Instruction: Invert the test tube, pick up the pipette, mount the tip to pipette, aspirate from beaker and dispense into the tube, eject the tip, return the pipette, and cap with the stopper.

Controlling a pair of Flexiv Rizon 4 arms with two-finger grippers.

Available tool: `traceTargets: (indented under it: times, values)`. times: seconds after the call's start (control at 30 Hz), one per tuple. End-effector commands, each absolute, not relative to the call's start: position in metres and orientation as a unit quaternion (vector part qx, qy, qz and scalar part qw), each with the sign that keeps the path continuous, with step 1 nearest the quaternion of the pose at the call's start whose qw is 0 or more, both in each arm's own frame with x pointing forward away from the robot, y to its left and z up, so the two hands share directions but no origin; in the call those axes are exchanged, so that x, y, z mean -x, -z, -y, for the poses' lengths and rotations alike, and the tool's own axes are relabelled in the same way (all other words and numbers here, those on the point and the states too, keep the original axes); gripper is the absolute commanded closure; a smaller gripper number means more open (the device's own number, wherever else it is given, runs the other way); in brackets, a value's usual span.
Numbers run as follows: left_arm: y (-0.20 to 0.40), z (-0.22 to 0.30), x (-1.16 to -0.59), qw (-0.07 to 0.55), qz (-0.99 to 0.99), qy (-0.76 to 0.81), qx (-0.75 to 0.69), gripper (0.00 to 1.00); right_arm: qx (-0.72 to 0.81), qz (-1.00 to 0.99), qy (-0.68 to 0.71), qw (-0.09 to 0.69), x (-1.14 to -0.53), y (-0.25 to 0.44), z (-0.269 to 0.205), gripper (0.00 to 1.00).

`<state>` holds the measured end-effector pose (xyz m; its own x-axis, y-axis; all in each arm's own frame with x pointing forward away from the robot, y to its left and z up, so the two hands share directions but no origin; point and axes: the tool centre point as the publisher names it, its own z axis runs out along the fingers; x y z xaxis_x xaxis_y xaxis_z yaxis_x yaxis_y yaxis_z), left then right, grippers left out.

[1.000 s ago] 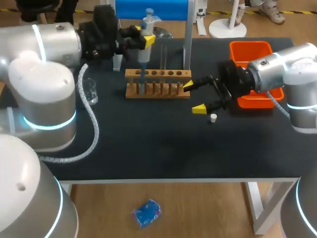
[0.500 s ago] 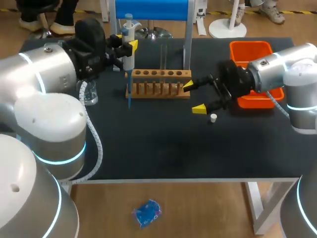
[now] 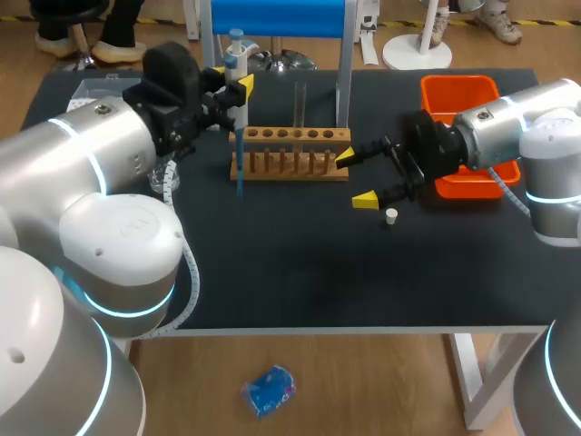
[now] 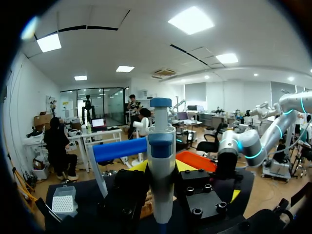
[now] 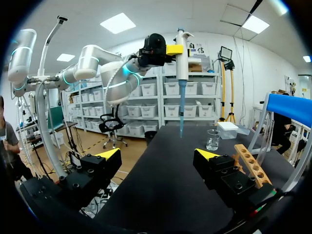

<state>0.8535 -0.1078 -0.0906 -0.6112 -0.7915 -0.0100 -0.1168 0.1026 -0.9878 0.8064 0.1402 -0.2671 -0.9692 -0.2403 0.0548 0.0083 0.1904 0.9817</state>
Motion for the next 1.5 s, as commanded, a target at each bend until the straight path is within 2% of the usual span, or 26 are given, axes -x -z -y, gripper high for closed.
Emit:
traceTargets:
  times: [0.03, 0.27, 0.67, 1.07, 1.5]
  values:
    - [0.092, 0.083, -0.87, 0.282, -0.684, 0.593, 0.318, 1.0, -0.077, 0.765, 0.631, 0.099, -0.807, 0.267, -0.139, 0.0]
    - [0.086, 0.039, -0.887, 0.277, -0.688, 0.605, 0.291, 1.0, -0.077, 0.765, 0.631, 0.099, -0.807, 0.267, -0.139, 0.0]
    - [0.094, -0.009, -0.917, 0.233, -0.71, 0.625, 0.225, 1.0, -0.077, 0.765, 0.631, 0.099, -0.807, 0.267, -0.139, 0.0]
    - [0.101, -0.032, -0.942, 0.188, -0.721, 0.642, 0.182, 1.0, -0.077, 0.765, 0.631, 0.099, -0.807, 0.267, -0.139, 0.0]
    - [0.104, -0.035, -0.946, 0.187, -0.719, 0.645, 0.176, 1.0, -0.077, 0.765, 0.631, 0.099, -0.807, 0.267, -0.139, 0.0]
